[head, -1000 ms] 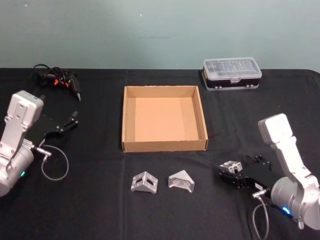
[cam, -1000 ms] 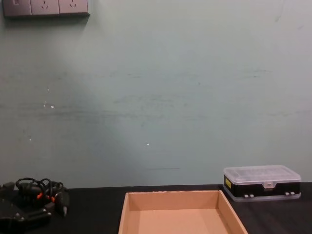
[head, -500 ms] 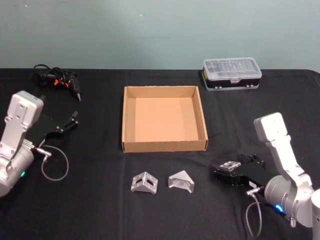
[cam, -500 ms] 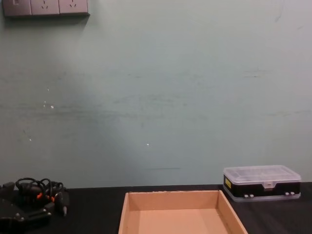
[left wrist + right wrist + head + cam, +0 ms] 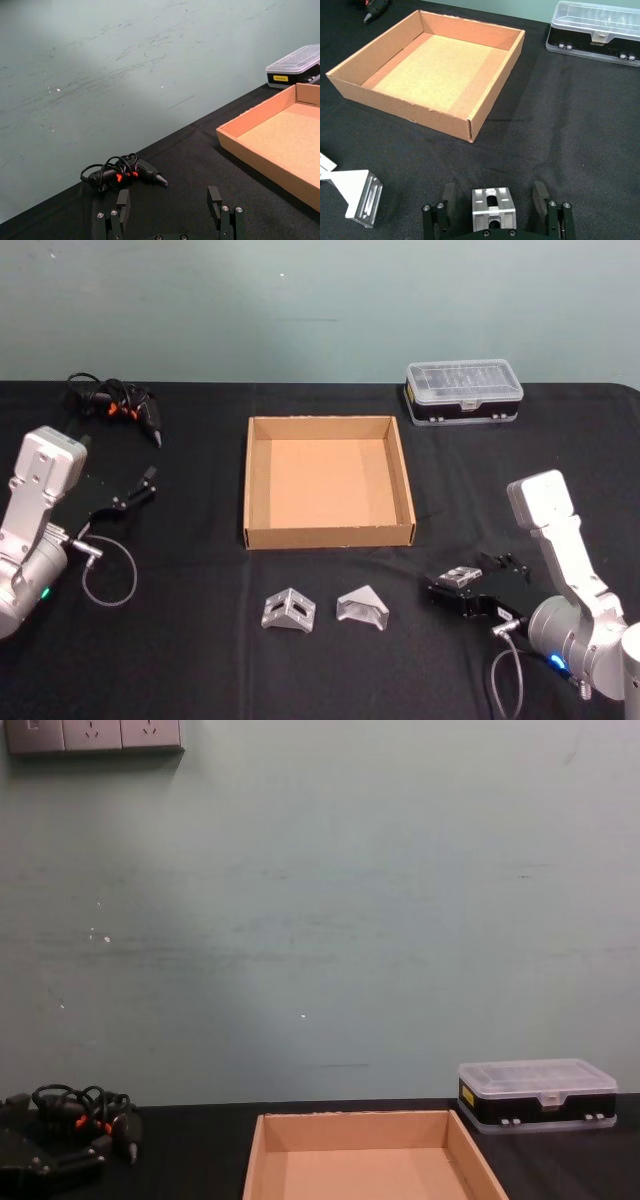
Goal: Use one hand to pick up the angle iron from the table and place it into the box.
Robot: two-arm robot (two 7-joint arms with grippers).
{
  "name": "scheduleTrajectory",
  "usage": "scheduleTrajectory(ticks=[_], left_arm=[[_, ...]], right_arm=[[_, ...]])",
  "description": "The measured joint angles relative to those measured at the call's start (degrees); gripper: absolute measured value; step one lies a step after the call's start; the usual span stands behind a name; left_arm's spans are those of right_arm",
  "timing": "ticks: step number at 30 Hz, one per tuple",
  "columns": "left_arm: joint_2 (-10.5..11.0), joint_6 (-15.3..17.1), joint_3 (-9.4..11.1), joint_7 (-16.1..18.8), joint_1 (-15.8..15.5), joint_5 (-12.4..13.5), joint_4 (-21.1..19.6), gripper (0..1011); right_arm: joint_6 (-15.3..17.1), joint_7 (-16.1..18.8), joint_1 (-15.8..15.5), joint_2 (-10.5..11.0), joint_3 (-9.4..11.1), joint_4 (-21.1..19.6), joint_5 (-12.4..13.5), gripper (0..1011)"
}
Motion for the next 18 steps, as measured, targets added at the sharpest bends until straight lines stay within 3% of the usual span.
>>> scheduleTrajectory(ticks=[5, 18], left_arm=[[0.0, 0.0, 0.0, 0.0, 0.0, 0.0, 0.0, 1011], [0.0, 0.0, 0.0, 0.0, 0.0, 0.0, 0.0, 1011]], right_arm=[[0.0, 0.0, 0.0, 0.0, 0.0, 0.0, 0.0, 927], [0.0, -0.1, 0.0, 0.1, -0.1, 0.0, 0.1, 522]])
